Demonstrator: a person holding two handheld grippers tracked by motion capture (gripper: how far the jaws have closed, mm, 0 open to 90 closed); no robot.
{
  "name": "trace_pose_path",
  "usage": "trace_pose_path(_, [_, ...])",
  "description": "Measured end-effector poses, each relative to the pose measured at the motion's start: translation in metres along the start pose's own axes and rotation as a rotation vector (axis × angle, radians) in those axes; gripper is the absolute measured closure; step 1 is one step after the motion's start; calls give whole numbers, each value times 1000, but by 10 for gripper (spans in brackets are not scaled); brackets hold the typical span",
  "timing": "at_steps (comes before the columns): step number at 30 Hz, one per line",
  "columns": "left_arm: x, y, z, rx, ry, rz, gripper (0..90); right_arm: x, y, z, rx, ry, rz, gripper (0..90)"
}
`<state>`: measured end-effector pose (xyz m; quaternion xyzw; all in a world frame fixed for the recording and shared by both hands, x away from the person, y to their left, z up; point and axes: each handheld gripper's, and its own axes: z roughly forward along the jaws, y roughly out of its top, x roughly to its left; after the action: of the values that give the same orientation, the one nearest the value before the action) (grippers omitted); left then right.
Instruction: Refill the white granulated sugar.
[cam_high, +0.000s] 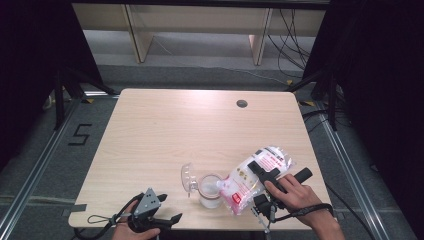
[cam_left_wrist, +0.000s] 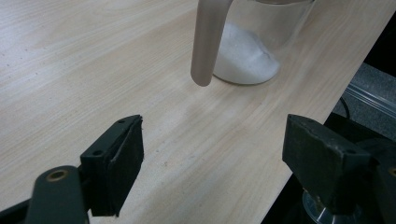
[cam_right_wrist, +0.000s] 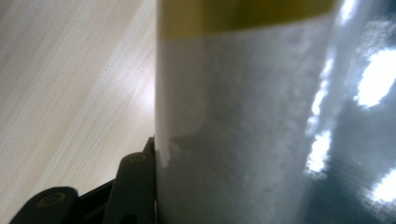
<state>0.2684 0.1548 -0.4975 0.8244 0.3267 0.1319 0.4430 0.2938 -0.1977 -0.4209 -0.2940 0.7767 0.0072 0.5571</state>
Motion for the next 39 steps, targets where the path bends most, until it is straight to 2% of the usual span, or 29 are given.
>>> trace_pose_path(7, [1,0,0,0,-5,7,203,0,0,0,1,-2,-4,567])
trace_pose_path(8, [0,0,1,-10,-7,1,203,-4,0,1,-5,-4,-55,567])
trace_pose_path(9, [0,0,1,-10,-7,1,203,-4,0,1,-5,-4,-55,567])
trace_pose_path(10, [1,0,0,2,-3,12,203,-1,1,-1,13,1,-17,567])
trace_pose_path(12, [0,0,0,0,-1,-2,203,0,3,-2,24,0,11,568])
trace_pose_path(13, [1,0,0,1,-7,12,203,-1,3,-2,9,-7,-13,568])
trace_pose_path(14, [-1,-1,1,-18,-8,-11,203,-4,4,-2,11,4,-55,568])
trace_pose_path(15, [-1,-1,1,-18,-8,-11,203,-4,4,-2,11,4,-55,568])
trace_pose_path(16, [0,0,0,-1,-1,-3,203,-7,4,-2,1,-16,-99,569])
trace_pose_path(17, [-1,0,0,7,3,-22,203,-6,4,-2,11,-13,-87,569])
trace_pose_path(18, [0,0,0,5,-7,2,203,-7,4,-3,7,-10,-82,569])
trace_pose_path(19, [-1,0,0,-11,-6,-10,203,-3,5,-4,12,-12,-16,569])
trace_pose_path(20, [0,0,0,-3,-7,9,203,-2,4,-5,23,-8,-5,569])
trace_pose_path(21, [0,0,0,-3,-7,9,203,-2,4,-5,25,-6,-10,569])
trace_pose_path(22, [-1,0,0,8,4,-18,203,-3,4,-5,29,-7,-18,569])
trace_pose_path(23, [-1,0,0,-1,-4,-20,203,-5,4,-5,37,-4,-48,569])
trace_pose_path(24, [1,0,0,0,-8,14,203,-5,4,-5,38,-2,-53,569])
trace_pose_path(27, [0,0,0,-1,-2,-4,203,-7,3,-3,-2,-19,-78,570])
trace_pose_path(28, [0,0,0,0,-1,-1,203,-4,4,-6,36,-8,-31,570])
trace_pose_path(29, [1,0,0,-1,-7,8,203,-6,4,-6,38,-5,-59,570])
trace_pose_path(30, [0,0,0,-9,-6,-2,203,-5,3,-6,38,-4,-54,570])
trace_pose_path(31, [0,0,0,1,-4,-2,203,-7,3,-3,4,-18,-76,570])
trace_pose_path(32, [0,0,0,6,1,1,203,-7,3,-3,1,-11,-72,571])
trace_pose_path(33, [0,0,1,-9,-3,-4,203,-7,3,-3,3,-17,-80,571])
trace_pose_path(34, [1,0,0,1,-7,13,203,-5,4,-6,44,-4,-49,571])
trace_pose_path(35, [1,0,0,1,-8,12,203,-5,4,-6,43,-3,-61,571])
trace_pose_path(37, [0,0,0,6,-1,-1,203,-7,3,-3,2,-18,-83,571])
trace_pose_path(38, [0,0,0,0,-1,0,203,-5,3,-6,49,-2,-62,571])
trace_pose_path(39, [0,0,0,0,-1,-1,203,-3,4,-5,39,-4,-33,572])
